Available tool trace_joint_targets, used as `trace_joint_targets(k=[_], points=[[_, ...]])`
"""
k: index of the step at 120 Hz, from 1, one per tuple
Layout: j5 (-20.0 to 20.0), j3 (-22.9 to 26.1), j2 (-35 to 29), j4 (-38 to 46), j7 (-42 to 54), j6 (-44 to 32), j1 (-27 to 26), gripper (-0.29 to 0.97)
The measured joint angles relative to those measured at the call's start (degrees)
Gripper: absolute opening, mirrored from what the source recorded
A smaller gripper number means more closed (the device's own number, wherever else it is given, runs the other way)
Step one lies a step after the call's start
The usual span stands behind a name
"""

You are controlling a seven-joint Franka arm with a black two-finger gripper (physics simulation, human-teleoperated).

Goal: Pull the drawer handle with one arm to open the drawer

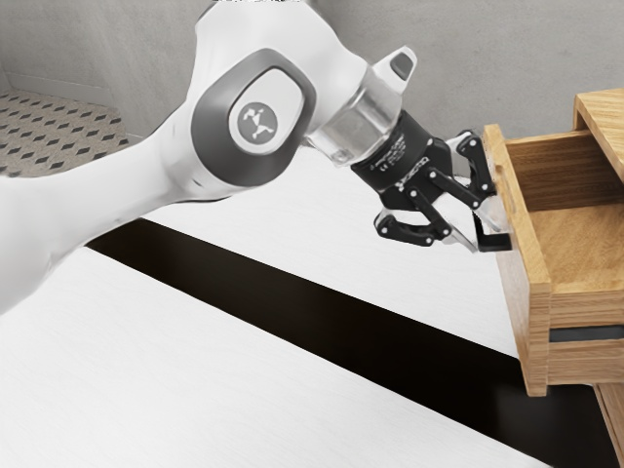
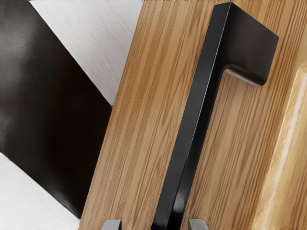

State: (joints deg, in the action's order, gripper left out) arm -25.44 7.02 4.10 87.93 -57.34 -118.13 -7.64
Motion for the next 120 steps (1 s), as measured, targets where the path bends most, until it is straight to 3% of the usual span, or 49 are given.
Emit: trace_joint_targets(k=[63, 85, 120], points=[[0.1, 0.6, -4.4, 4.6, 0.6, 2.0, 7.7, 0.08], [0.1, 0.3, -7.3, 7.4, 0.8, 2.6, 8.6, 0.04], [0.2, -2.3, -12.0, 11.7, 0.8, 3.7, 5.3, 0.02]])
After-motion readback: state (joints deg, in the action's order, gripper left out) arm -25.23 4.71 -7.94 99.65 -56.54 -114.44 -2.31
